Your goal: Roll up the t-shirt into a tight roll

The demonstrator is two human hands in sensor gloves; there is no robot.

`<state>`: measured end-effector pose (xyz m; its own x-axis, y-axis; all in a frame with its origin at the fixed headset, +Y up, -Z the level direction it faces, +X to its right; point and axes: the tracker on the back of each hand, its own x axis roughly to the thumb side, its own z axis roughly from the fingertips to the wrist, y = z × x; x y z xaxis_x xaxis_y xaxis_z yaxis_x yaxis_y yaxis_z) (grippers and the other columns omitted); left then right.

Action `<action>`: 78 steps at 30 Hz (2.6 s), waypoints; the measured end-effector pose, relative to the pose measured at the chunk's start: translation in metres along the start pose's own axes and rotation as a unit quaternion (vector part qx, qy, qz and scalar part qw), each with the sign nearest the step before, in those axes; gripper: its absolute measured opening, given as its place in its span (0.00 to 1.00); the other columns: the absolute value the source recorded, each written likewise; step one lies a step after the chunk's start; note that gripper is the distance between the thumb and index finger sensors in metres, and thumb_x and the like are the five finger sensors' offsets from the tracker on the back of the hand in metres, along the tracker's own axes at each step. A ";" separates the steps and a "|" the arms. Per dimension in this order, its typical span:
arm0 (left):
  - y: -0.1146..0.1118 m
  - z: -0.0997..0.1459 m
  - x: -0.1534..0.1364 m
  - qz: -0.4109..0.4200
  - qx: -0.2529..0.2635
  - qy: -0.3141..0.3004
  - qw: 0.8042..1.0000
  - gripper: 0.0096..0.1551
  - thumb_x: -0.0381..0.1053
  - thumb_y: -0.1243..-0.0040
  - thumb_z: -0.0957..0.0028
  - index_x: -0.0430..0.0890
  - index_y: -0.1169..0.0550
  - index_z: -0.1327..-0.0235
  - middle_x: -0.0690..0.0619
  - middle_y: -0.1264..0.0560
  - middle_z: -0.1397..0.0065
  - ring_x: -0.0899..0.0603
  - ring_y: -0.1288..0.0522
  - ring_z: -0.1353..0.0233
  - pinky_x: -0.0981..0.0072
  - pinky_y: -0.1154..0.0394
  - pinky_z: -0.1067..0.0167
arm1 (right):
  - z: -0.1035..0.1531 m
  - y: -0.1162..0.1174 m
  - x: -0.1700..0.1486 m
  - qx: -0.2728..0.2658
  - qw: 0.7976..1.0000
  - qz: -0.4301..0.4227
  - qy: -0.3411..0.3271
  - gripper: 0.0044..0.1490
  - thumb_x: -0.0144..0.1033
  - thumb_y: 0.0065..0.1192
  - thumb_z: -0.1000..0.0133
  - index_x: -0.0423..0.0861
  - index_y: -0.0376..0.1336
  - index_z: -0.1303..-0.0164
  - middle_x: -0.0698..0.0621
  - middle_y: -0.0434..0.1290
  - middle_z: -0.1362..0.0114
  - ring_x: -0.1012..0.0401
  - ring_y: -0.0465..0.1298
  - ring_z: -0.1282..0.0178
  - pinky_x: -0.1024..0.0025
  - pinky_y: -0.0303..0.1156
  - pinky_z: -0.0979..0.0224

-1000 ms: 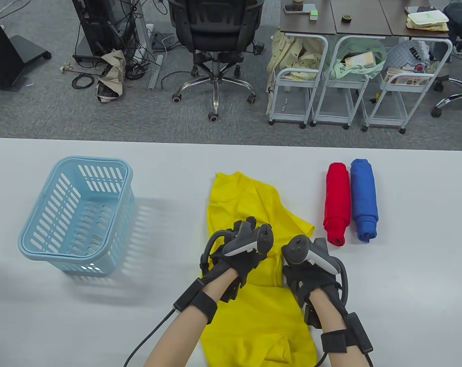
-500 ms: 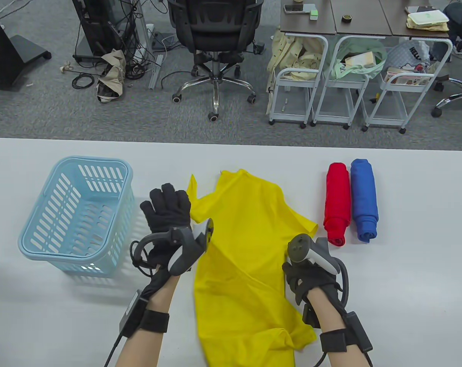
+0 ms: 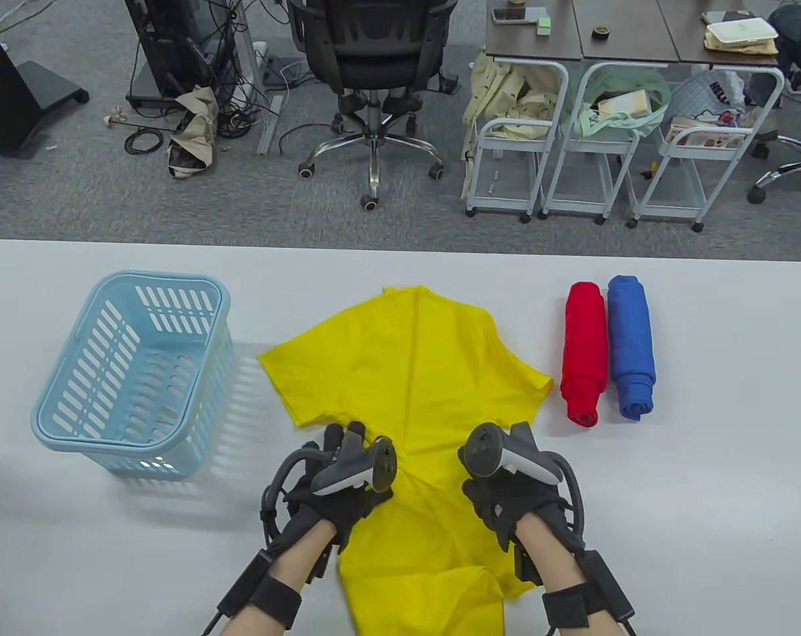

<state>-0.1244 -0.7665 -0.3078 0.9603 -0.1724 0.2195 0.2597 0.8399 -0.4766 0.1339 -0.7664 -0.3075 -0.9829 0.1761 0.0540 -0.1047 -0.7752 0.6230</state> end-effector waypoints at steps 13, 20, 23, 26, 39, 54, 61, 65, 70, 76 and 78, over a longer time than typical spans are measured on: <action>0.035 0.019 0.006 0.065 0.118 -0.016 0.991 0.34 0.63 0.61 0.35 0.59 0.41 0.14 0.42 0.48 0.08 0.31 0.45 0.13 0.33 0.42 0.24 | 0.004 -0.011 -0.001 -0.035 0.999 0.000 0.005 0.42 0.46 0.43 0.36 0.50 0.35 0.15 0.46 0.34 0.13 0.45 0.33 0.13 0.41 0.41 0.20; 0.005 -0.018 0.048 -0.015 -0.063 -0.065 0.996 0.50 0.74 0.75 0.45 0.54 0.72 0.21 0.39 0.74 0.15 0.27 0.69 0.18 0.31 0.58 0.24 | 0.010 -0.004 -0.001 -0.012 1.000 0.000 -0.012 0.40 0.48 0.42 0.37 0.51 0.41 0.15 0.48 0.41 0.13 0.48 0.41 0.12 0.43 0.48 0.19; -0.006 -0.002 0.014 0.045 -0.040 -0.068 0.996 0.54 0.74 0.61 0.47 0.55 0.68 0.19 0.41 0.71 0.13 0.28 0.69 0.17 0.30 0.57 0.23 | 0.002 -0.007 -0.014 -0.022 0.999 -0.006 0.023 0.40 0.48 0.41 0.36 0.50 0.40 0.15 0.48 0.39 0.13 0.47 0.40 0.13 0.43 0.47 0.19; -0.015 0.015 -0.033 0.025 -0.059 -0.039 0.997 0.55 0.74 0.56 0.48 0.58 0.65 0.18 0.41 0.68 0.12 0.28 0.67 0.16 0.30 0.54 0.23 | -0.007 -0.008 -0.022 -0.018 0.999 -0.015 0.041 0.42 0.49 0.41 0.36 0.51 0.35 0.16 0.48 0.33 0.14 0.47 0.35 0.13 0.43 0.44 0.19; 0.030 0.045 -0.005 0.126 0.071 -0.051 0.988 0.39 0.65 0.61 0.36 0.56 0.48 0.12 0.41 0.48 0.08 0.32 0.41 0.15 0.36 0.39 0.24 | 0.021 0.005 0.030 -0.006 0.997 0.030 -0.071 0.44 0.51 0.49 0.38 0.49 0.41 0.15 0.45 0.42 0.12 0.45 0.41 0.12 0.42 0.47 0.20; -0.024 0.041 -0.063 0.026 -0.068 -0.006 0.997 0.49 0.63 0.46 0.43 0.58 0.56 0.16 0.42 0.59 0.09 0.29 0.58 0.14 0.30 0.49 0.23 | -0.019 0.000 -0.007 -0.008 0.999 0.010 0.031 0.52 0.58 0.45 0.38 0.52 0.26 0.17 0.48 0.24 0.16 0.47 0.27 0.14 0.44 0.35 0.19; 0.004 0.068 -0.074 0.044 -0.025 0.075 0.996 0.36 0.56 0.56 0.35 0.56 0.49 0.13 0.41 0.53 0.08 0.30 0.51 0.13 0.31 0.46 0.23 | -0.004 0.000 0.008 -0.009 0.998 0.052 0.034 0.49 0.55 0.45 0.38 0.48 0.31 0.16 0.44 0.30 0.14 0.43 0.31 0.14 0.42 0.41 0.20; 0.019 0.061 -0.043 0.121 0.075 0.052 0.988 0.36 0.64 0.62 0.35 0.55 0.43 0.13 0.40 0.47 0.09 0.33 0.38 0.17 0.38 0.38 0.25 | 0.017 0.008 0.039 -0.017 0.996 0.070 -0.049 0.48 0.53 0.49 0.38 0.50 0.36 0.14 0.44 0.35 0.13 0.43 0.35 0.13 0.42 0.43 0.20; -0.011 0.015 -0.016 0.039 0.003 0.085 0.996 0.49 0.69 0.59 0.39 0.49 0.56 0.13 0.41 0.47 0.10 0.34 0.40 0.19 0.39 0.40 0.24 | 0.011 0.034 0.059 0.028 0.992 0.099 -0.078 0.56 0.60 0.50 0.41 0.51 0.27 0.17 0.44 0.26 0.16 0.44 0.28 0.15 0.41 0.38 0.20; -0.028 0.038 -0.062 0.063 -0.078 -0.012 0.995 0.55 0.67 0.48 0.42 0.48 0.59 0.13 0.39 0.61 0.10 0.28 0.56 0.14 0.31 0.48 0.23 | -0.008 0.017 0.031 0.007 0.998 0.064 -0.024 0.57 0.62 0.50 0.41 0.51 0.26 0.18 0.46 0.25 0.16 0.46 0.27 0.15 0.42 0.36 0.20; -0.034 0.045 -0.079 0.103 -0.093 -0.041 0.989 0.55 0.65 0.43 0.43 0.52 0.58 0.14 0.42 0.64 0.10 0.31 0.59 0.13 0.31 0.48 0.23 | -0.012 0.014 0.023 0.007 0.999 0.041 -0.016 0.55 0.60 0.49 0.40 0.52 0.26 0.18 0.48 0.24 0.16 0.47 0.26 0.15 0.42 0.34 0.20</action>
<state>-0.2136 -0.7586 -0.2702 0.9854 0.0419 0.1653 0.0799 0.7428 -0.6647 0.1077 -0.7804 -0.3075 -0.9826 0.1322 0.1305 -0.0218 -0.7795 0.6260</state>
